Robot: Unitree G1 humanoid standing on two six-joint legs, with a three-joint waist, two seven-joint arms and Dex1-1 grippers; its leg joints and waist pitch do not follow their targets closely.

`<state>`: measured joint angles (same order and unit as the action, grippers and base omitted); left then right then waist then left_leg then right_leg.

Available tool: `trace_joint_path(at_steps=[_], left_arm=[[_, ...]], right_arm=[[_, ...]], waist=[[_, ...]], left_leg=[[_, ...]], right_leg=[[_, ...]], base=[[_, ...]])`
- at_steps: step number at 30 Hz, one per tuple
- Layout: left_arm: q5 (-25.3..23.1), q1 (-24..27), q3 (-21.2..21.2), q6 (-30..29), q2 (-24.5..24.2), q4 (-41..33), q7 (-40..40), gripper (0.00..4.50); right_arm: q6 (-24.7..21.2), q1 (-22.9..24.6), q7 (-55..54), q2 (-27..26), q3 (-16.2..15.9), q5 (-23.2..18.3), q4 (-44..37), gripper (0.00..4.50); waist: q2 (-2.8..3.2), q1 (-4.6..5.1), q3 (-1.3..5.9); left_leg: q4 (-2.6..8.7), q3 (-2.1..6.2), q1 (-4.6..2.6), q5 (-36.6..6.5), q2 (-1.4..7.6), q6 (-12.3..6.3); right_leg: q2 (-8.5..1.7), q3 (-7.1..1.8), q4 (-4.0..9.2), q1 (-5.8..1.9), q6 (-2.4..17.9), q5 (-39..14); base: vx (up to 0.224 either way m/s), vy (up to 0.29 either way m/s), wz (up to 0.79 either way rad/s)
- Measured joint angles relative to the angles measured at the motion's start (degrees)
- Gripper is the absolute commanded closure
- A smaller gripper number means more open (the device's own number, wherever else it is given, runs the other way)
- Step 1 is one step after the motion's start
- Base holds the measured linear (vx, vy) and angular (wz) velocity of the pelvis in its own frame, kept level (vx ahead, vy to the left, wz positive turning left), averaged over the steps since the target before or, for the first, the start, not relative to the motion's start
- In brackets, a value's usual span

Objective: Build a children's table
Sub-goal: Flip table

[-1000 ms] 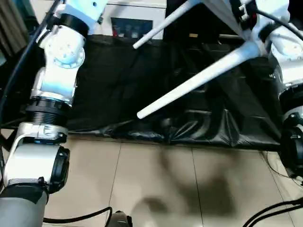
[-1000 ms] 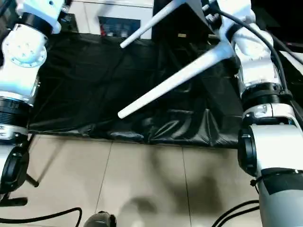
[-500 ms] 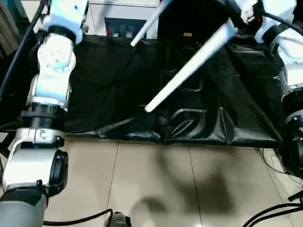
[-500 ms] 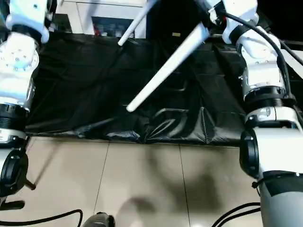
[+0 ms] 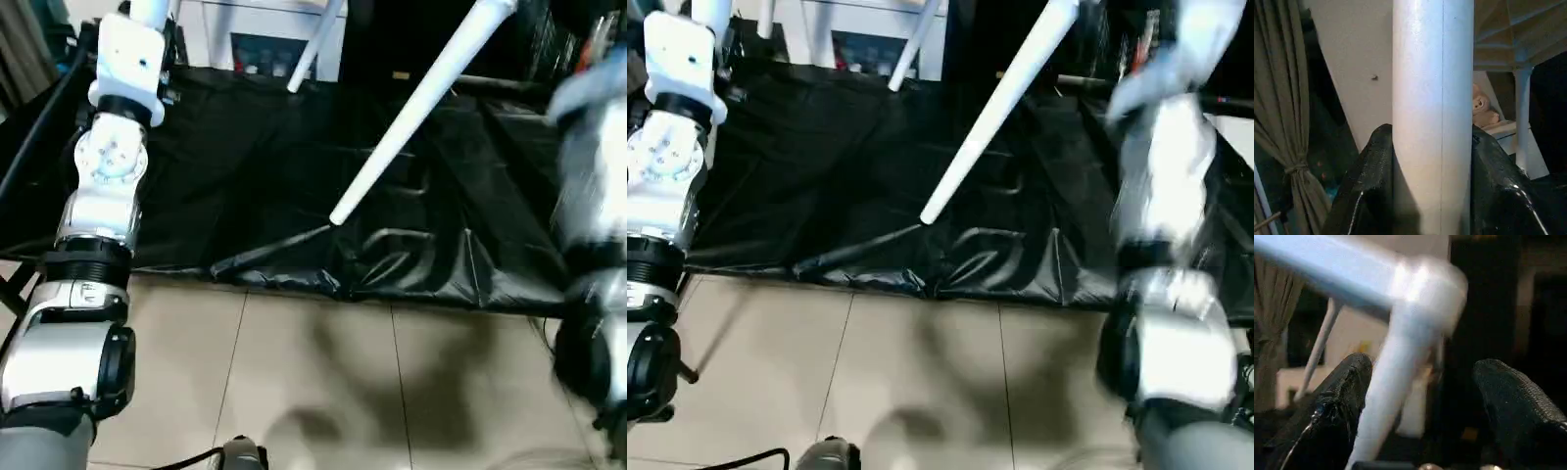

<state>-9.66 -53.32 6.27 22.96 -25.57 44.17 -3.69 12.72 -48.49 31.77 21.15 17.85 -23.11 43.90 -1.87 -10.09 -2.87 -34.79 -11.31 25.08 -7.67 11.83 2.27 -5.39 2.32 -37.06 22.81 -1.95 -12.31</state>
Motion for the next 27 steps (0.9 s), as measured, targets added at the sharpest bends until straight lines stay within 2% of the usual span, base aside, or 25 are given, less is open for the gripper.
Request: trace_joint_path(at_steps=[2,5,7,9,14,22,25,27], left_arm=[[0.0,-0.4,0.0,1.2,-0.2,0.7,-0.8,2.82],[0.1,-1.4,-0.5,3.4,-1.2,1.8,-2.4,2.82],[0.1,-1.5,-0.7,4.4,-1.5,1.8,-2.7,2.82],[0.3,-1.7,-0.7,4.8,-1.9,1.8,-3.0,2.82],[1.0,-1.3,-0.5,5.8,-3.0,1.3,-3.7,2.82],[2.7,0.8,0.1,7.0,-3.6,-0.7,-4.3,2.82],[3.5,1.2,0.4,7.3,-3.7,-0.5,-4.3,2.82],[3.9,1.5,0.5,7.6,-3.6,-0.4,-4.6,2.82]], right_arm=[[-0.9,1.1,1.4,-0.4,-0.1,0.0,1.0,0.78],[-1.1,0.8,4.6,-1.6,-0.9,1.3,7.8,0.78],[-1.2,-0.3,5.1,-2.9,-2.2,3.0,13.4,0.78],[-1.6,-2.3,5.1,-3.6,-2.7,3.6,17.1,0.78],[-3.6,-10.8,4.9,-4.9,-5.0,6.2,22.4,0.78],[-3.8,-16.2,2.6,-6.4,-6.0,9.8,29.2,0.78],[-3.7,-16.6,5.8,-5.5,-6.5,10.4,29.5,0.78],[-3.5,-16.7,6.6,-5.1,-7.1,11.0,29.5,0.78]], waist=[[-0.03,0.14,-0.02],[-0.37,0.60,-0.09],[-0.36,0.92,-0.15],[-0.42,1.16,-0.29],[-0.75,1.68,-0.48],[-2.00,1.57,-1.37],[-2.52,1.54,-1.67],[-2.62,1.51,-1.75]], left_leg=[[0.05,0.00,-0.01,0.0,0.00,0.01],[0.22,0.01,-0.11,0.0,0.02,0.01],[0.25,-0.03,-0.05,0.0,0.01,0.02],[0.33,-0.06,0.06,0.0,0.00,0.03],[0.50,-0.10,0.00,0.0,0.03,0.03],[0.56,-0.14,0.00,0.0,0.02,0.04],[0.61,-0.13,0.00,0.0,0.03,0.04],[0.61,-0.13,0.00,0.0,0.03,0.05]], right_leg=[[0.00,0.01,0.00,0.03,0.0,0.0],[0.02,0.02,0.00,0.08,0.0,0.0],[0.02,-0.02,-0.01,0.21,0.0,0.0],[0.01,-0.02,0.00,0.35,0.0,0.0],[0.05,-0.01,0.03,0.41,0.1,-0.1],[0.02,-0.04,0.07,0.42,0.1,-0.2],[0.02,-0.01,0.07,0.43,0.1,-0.2],[0.02,-0.02,0.08,0.43,0.0,-0.2]], base=[[0.000,0.000,0.00],[0.000,0.000,0.00],[0.000,0.000,0.00],[0.000,0.000,0.00],[0.000,0.000,0.00],[0.000,0.000,0.00],[0.000,0.000,0.00],[0.000,0.000,0.00]])
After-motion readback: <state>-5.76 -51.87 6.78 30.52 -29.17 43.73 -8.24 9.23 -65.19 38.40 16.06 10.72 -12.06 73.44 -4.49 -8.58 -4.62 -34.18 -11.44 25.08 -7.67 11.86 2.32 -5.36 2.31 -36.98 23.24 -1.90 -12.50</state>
